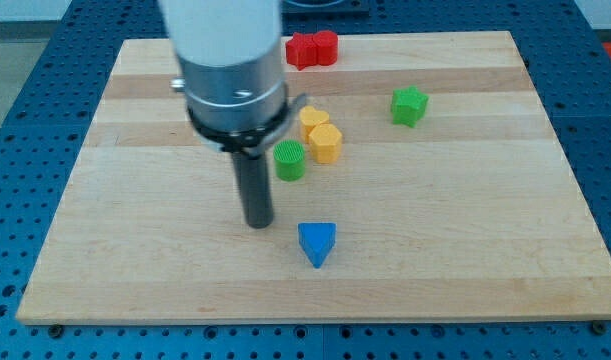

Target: Slide blue triangle towards up and right

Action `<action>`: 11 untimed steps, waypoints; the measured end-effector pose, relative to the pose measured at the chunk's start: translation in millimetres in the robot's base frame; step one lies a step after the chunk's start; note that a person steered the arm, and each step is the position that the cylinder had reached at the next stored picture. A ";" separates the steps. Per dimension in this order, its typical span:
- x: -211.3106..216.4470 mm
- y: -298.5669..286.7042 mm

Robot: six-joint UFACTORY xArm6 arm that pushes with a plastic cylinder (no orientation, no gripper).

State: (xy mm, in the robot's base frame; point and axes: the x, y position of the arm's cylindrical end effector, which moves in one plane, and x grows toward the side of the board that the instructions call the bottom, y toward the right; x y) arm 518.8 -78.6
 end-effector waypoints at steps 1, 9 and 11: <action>33.3 -3.1; 3.5 94.1; -14.9 118.4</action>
